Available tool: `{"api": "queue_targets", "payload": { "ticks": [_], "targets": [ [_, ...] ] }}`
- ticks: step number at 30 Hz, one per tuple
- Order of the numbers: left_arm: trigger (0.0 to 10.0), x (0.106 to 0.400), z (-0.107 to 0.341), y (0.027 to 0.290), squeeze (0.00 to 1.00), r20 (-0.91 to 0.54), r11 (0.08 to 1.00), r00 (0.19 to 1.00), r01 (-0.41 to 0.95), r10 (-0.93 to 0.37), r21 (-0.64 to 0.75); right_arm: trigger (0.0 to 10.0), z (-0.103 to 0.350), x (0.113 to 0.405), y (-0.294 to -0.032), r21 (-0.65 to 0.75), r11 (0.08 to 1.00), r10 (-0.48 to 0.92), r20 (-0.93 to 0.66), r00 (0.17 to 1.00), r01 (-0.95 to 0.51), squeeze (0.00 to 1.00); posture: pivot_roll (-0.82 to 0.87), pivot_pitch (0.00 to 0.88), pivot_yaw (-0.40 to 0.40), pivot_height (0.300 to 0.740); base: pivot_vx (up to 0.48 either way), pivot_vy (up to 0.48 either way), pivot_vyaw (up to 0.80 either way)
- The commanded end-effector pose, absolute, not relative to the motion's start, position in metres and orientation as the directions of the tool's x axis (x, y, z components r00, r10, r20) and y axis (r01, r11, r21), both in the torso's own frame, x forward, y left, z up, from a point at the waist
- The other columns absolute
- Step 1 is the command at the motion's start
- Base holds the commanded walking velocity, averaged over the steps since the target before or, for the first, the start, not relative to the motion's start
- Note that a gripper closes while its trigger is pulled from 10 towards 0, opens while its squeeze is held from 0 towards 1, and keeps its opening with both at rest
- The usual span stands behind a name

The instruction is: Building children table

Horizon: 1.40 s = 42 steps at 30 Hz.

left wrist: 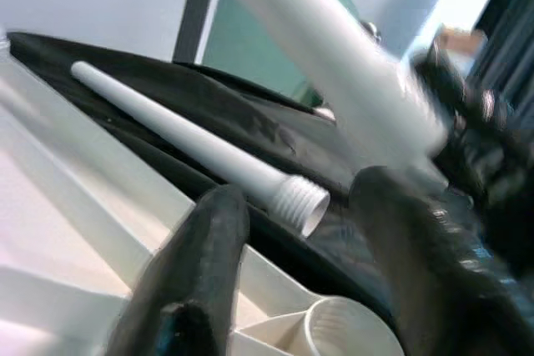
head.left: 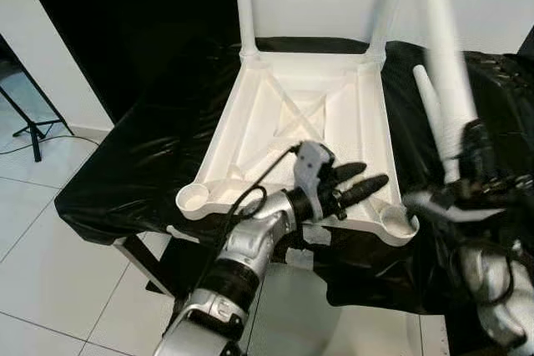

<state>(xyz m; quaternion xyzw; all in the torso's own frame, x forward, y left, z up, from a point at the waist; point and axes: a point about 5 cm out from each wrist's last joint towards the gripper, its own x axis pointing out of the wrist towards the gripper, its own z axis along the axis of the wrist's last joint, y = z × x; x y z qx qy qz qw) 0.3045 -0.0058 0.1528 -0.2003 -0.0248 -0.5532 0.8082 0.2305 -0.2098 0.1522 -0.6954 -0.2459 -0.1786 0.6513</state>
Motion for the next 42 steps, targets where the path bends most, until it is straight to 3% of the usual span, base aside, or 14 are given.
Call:
{"api": "queue_targets", "payload": {
  "ticks": [1,3,7,8,9,16,30,31,32,33,36,37,38,42],
  "targets": [
    [10.0,0.305,0.168,-0.002,0.84,0.359,0.192,0.3,0.933,-0.884,-0.305,0.0,0.155,0.229,-0.21,-0.802,-0.045,0.149,0.584,0.798,0.595,0.38,0.07,0.0,0.026,0.74,0.0,0.0,0.0],
    [10.0,0.309,0.188,0.011,1.0,0.519,0.055,0.266,0.921,-0.813,-0.386,0.0,0.152,0.222,-0.209,-0.803,-0.051,0.186,0.577,0.796,0.594,0.38,0.07,0.0,0.028,0.74,0.0,0.0,0.0],
    [10.0,0.318,0.202,0.021,1.0,0.596,-0.019,0.296,0.885,-0.746,-0.464,0.0,0.15,0.217,-0.204,-0.798,-0.058,0.239,0.572,0.785,0.6,0.38,0.06,0.0,0.033,0.74,0.0,0.0,0.0],
    [10.0,0.324,0.203,0.022,0.42,0.598,-0.029,0.329,0.861,-0.731,-0.508,0.0,0.148,0.215,-0.198,-0.794,-0.046,0.28,0.572,0.771,0.606,0.38,0.05,0.0,0.037,0.74,0.0,0.0,0.0],
    [10.0,0.328,0.204,0.023,0.05,0.592,-0.031,0.353,0.842,-0.724,-0.539,0.0,0.147,0.212,-0.193,-0.792,-0.035,0.318,0.569,0.758,0.609,0.38,0.05,0.0,0.037,0.74,0.0,0.0,0.0],
    [10.0,0.351,0.197,0.019,0.0,0.516,0.013,0.527,0.707,-0.675,-0.707,0.0,0.13,0.201,-0.181,-0.81,-0.008,0.463,0.517,0.72,0.586,0.38,0.05,0.0,0.04,0.74,0.0,0.0,0.0],
    [10.0,0.357,0.189,0.008,0.0,0.413,0.065,0.556,0.648,-0.721,-0.759,0.0,0.113,0.194,-0.184,-0.821,-0.005,0.61,0.45,0.652,0.571,0.38,0.05,0.0,0.043,0.74,0.0,0.0,0.0],
    [3.8,0.358,0.191,0.008,0.0,0.432,0.055,0.553,0.658,-0.712,-0.751,0.0,0.11,0.193,-0.185,-0.827,-0.005,0.607,0.444,0.659,0.563,0.37,0.05,0.0,0.041,0.74,0.0,0.0,0.0],
    [3.8,0.358,0.191,0.008,0.0,0.432,0.055,0.553,0.658,-0.712,-0.751,0.0,0.11,0.193,-0.185,-0.827,-0.005,0.607,0.444,0.659,0.563,0.37,0.05,0.0,0.041,0.74,0.0,0.0,0.0],
    [0.0,0.357,0.198,0.012,0.0,0.49,0.038,0.528,0.706,-0.693,-0.707,2.5,0.106,0.194,-0.187,-0.844,0.002,0.575,0.44,0.69,0.536,0.3,0.05,0.0,0.039,0.74,0.0,0.0,0.0],
    [0.0,0.357,0.198,0.012,0.0,0.49,0.038,0.528,0.706,-0.693,-0.707,2.5,0.106,0.194,-0.187,-0.844,0.002,0.575,0.44,0.69,0.536,0.3,0.05,0.0,0.039,0.74,0.0,0.0,0.0],
    [0.0,0.356,0.2,0.013,0.0,0.513,0.033,0.517,0.725,-0.685,-0.688,5.7,0.104,0.194,-0.188,-0.847,0.006,0.559,0.443,0.7,0.531,0.23,0.05,0.0,0.039,0.74,0.0,0.0,0.0],
    [0.0,0.354,0.202,0.013,0.0,0.535,0.026,0.498,0.748,-0.683,-0.663,10.0,0.102,0.194,-0.19,-0.853,0.012,0.536,0.445,0.717,0.521,0.0,0.05,0.0,0.039,0.74,0.0,0.0,0.0],
    [0.0,0.352,0.203,0.013,0.0,0.548,0.022,0.485,0.762,-0.681,-0.647,10.0,0.099,0.194,-0.192,-0.859,0.018,0.516,0.447,0.731,0.512,0.0,0.05,0.0,0.039,0.74,0.0,0.0,0.0]
  ]
}}
